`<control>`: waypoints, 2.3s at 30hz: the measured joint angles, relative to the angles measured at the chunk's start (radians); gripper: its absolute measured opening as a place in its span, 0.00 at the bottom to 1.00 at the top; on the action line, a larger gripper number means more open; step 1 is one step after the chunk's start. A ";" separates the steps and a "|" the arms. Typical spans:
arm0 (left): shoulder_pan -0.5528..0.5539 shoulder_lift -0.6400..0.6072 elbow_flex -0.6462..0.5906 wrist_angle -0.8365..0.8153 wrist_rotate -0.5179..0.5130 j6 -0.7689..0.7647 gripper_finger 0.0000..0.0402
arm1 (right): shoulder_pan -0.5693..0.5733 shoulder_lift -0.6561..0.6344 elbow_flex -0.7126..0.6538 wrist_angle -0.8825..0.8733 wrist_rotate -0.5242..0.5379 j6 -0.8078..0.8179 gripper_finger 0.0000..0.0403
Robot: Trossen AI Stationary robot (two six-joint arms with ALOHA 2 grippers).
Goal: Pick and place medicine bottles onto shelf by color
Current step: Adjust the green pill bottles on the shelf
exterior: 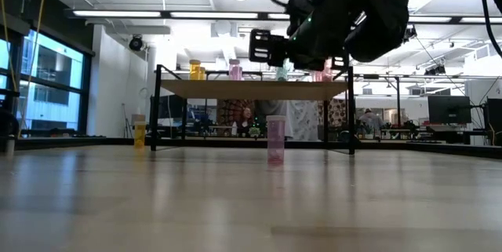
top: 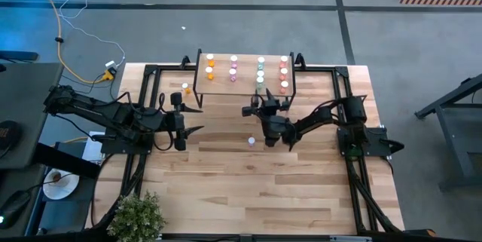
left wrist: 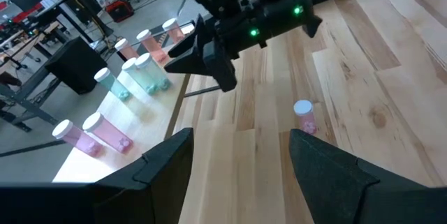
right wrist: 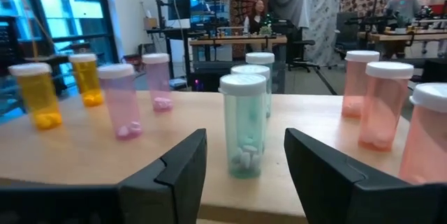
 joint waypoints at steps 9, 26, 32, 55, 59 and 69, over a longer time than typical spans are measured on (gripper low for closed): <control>0.000 0.000 0.000 0.000 0.002 -0.015 0.56 | 0.072 0.000 0.050 0.078 0.037 -0.147 0.46; 0.000 0.000 0.000 -0.001 0.003 -0.019 0.56 | 0.153 0.000 0.338 0.101 0.148 -0.799 0.46; 0.000 0.000 0.000 -0.001 0.004 -0.019 0.56 | 0.155 -0.052 0.374 0.045 0.145 -0.897 0.46; 0.000 0.000 0.000 -0.002 0.009 -0.045 0.56 | 0.070 -0.403 0.336 -0.159 0.140 -0.853 0.46; 0.000 0.000 0.000 -0.002 0.009 -0.045 0.56 | 0.039 -0.441 0.340 -0.212 0.140 -0.838 0.46; 0.000 0.000 0.000 -0.002 0.005 -0.042 0.56 | -0.005 -0.466 0.378 -0.457 0.053 -0.865 0.46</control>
